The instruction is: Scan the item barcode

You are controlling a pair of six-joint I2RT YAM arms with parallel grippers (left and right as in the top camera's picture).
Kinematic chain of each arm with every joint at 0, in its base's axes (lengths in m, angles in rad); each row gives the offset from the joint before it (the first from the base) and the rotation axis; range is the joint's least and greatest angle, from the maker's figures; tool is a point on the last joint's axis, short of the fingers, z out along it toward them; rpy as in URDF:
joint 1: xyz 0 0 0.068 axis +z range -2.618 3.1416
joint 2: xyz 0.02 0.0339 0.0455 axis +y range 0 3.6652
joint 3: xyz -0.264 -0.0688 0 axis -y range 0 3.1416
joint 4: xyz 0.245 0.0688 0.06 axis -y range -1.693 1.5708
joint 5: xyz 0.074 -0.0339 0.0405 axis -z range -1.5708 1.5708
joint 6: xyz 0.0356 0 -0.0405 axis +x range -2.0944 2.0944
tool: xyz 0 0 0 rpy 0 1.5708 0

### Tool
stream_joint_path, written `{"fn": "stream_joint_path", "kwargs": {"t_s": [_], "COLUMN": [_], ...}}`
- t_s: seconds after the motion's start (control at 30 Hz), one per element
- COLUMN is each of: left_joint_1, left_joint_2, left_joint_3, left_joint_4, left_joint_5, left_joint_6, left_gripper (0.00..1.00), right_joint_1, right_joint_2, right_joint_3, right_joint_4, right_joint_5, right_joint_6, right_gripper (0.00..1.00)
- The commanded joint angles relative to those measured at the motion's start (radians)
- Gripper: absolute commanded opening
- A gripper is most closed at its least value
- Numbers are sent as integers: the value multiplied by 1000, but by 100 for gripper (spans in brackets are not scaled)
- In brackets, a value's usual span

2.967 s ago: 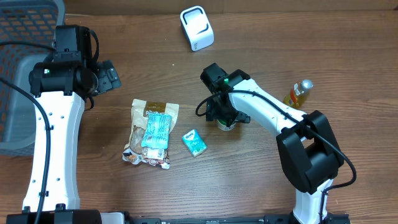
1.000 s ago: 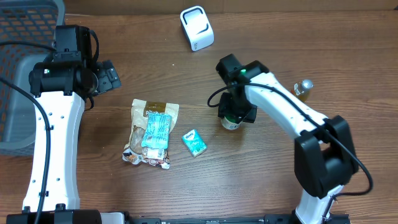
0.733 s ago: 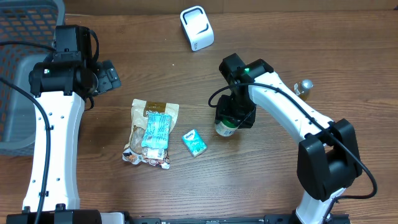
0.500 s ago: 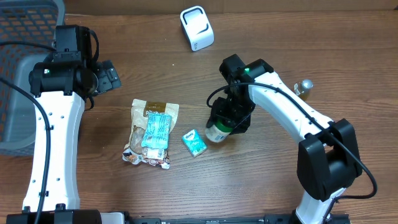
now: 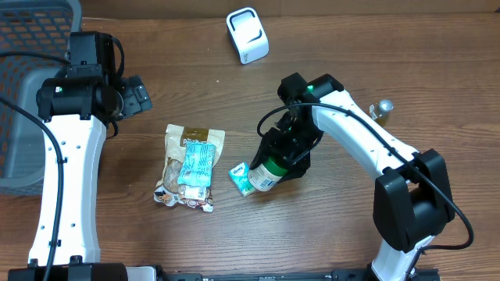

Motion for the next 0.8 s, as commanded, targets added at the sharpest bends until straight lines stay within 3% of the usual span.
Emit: {"fn": "stream_joint_path", "kwargs": {"t_s": [0.0, 0.6, 0.77], "left_joint_1": [2, 2, 2], "left_joint_2": [-5, -5, -5], "left_joint_3": [9, 9, 9], "left_joint_4": [1, 1, 1], "left_joint_5": [-13, -13, -13], "left_joint_6": [12, 12, 12], "left_gripper": [99, 100, 100], "right_joint_1": [3, 3, 3], "right_joint_2": [-31, -31, -31], "right_joint_3": [30, 30, 30], "right_joint_4": [-32, -192, -203], "right_joint_5": [-56, -66, -76], "right_joint_6": [-3, -3, -4], "right_gripper": [55, 54, 47]}}
